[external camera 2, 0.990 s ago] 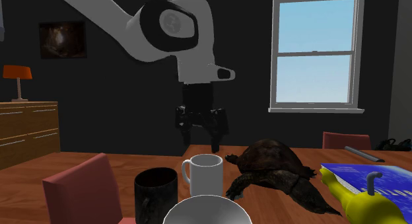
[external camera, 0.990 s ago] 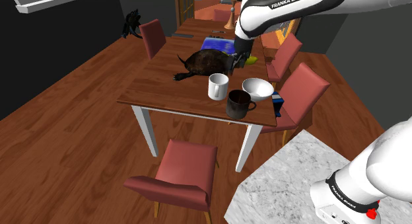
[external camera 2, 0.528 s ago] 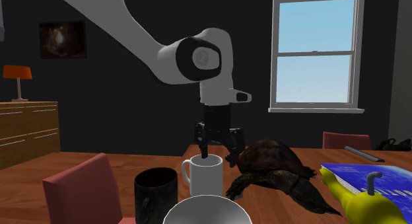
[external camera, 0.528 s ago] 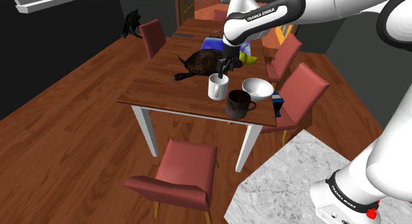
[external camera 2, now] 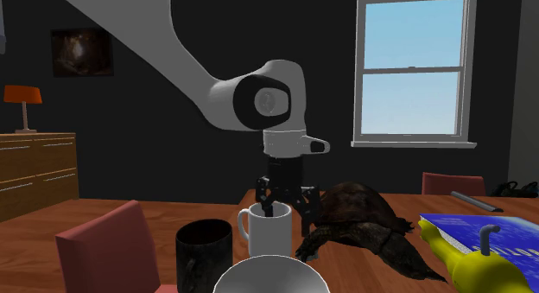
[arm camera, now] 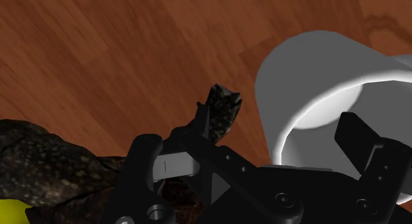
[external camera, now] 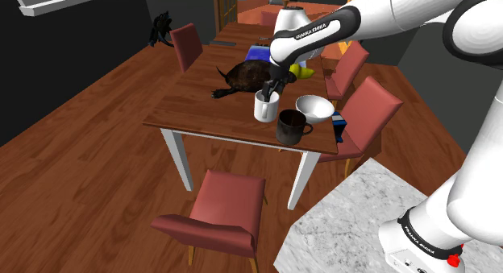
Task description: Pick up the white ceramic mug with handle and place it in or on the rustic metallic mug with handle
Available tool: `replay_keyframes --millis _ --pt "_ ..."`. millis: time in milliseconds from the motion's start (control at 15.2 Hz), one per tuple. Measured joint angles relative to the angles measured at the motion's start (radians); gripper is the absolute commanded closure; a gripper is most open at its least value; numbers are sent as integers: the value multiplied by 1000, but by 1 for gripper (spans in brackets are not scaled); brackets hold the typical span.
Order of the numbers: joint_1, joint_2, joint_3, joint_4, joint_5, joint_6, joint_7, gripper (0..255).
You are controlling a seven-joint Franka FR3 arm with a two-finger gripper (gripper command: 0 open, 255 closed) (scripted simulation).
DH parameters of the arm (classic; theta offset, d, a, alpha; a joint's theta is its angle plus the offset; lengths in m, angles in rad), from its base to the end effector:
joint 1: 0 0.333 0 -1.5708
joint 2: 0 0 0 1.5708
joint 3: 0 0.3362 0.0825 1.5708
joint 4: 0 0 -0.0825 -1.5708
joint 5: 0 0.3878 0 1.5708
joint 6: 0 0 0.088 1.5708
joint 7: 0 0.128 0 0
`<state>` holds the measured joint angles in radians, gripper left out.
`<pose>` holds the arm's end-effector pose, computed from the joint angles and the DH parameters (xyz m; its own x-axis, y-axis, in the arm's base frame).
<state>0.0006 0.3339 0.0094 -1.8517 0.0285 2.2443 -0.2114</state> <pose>0.6478 0.0074 0.3447 0.9775 0.2014 0.0626 0.2027 -0.9792 -0.0135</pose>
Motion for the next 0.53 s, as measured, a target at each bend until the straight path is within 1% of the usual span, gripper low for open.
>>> replay_keyframes --millis 330,396,528 --pt "0 4 0 -1 0 5 -1 0" --pt "0 4 0 -1 0 5 -1 255" --pt "0 4 0 -1 0 5 -1 255"
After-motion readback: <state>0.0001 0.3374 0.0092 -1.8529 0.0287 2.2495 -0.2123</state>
